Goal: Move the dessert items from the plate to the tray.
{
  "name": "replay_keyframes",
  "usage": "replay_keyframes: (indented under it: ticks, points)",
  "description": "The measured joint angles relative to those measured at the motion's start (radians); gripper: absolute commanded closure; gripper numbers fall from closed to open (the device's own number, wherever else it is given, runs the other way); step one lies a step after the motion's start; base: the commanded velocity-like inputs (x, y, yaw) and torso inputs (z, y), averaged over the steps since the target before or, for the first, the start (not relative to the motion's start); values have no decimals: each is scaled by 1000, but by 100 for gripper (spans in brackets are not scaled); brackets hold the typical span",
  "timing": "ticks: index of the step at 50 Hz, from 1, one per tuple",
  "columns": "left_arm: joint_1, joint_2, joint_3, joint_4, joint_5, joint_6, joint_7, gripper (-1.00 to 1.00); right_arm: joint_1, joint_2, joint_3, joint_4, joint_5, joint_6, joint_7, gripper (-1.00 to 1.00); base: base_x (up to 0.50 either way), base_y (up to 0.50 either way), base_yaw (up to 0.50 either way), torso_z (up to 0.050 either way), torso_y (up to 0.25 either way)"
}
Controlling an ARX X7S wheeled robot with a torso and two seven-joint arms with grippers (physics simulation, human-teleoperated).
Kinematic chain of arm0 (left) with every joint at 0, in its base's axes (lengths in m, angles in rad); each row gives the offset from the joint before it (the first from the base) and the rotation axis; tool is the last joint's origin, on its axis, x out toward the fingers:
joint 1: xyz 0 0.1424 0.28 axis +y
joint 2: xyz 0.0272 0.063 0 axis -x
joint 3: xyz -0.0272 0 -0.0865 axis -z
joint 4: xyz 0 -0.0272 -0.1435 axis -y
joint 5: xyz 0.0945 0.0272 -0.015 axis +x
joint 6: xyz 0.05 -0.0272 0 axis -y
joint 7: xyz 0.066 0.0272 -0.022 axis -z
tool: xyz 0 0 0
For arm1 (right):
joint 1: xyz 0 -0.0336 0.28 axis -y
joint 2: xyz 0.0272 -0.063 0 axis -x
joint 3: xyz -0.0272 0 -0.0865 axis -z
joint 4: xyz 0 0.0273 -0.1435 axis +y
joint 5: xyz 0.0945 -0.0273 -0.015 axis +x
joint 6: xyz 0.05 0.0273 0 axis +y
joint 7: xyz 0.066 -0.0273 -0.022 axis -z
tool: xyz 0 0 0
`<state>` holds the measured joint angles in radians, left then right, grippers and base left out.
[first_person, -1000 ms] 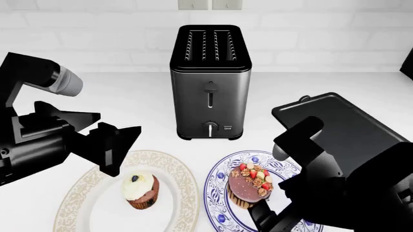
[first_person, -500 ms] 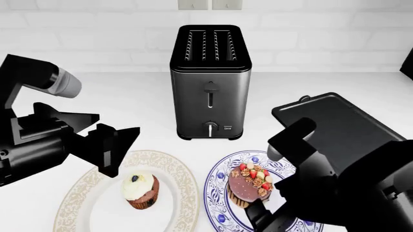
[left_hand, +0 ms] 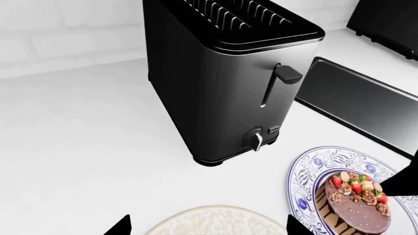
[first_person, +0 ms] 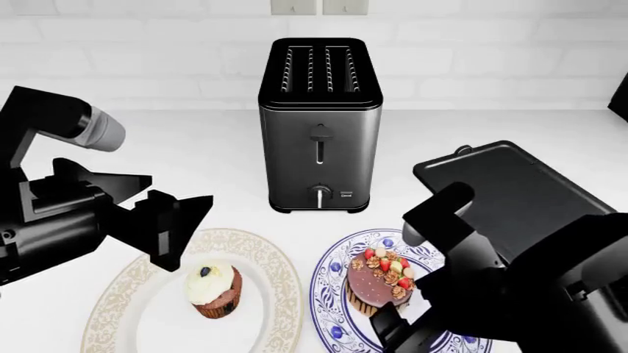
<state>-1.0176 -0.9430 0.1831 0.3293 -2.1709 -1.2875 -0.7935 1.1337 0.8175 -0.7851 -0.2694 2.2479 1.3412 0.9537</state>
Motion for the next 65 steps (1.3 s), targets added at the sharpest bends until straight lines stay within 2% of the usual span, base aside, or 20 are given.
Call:
replay_keyframes:
  ticks: [26,27,56,65]
  points:
    - [6,-14,-1,5,9,7,21,-100,5,-11,-16,13,-34,-4,-20,-100,0,0,0,0,0]
    - [6,-14,-1,5,9,7,22,-100,5,-11,-17,14,-34,-4,-20,100,0,0,0,0,0]
    - [2,-26,10,11,5,22,30,-100,54,34,-48,-35,47,-47,33,100,0,0,0,0,0]
    - [-17,-50,37,17,-50,34,7,-100,92,62,-54,-52,100,-66,58,100,0,0,0,0,0]
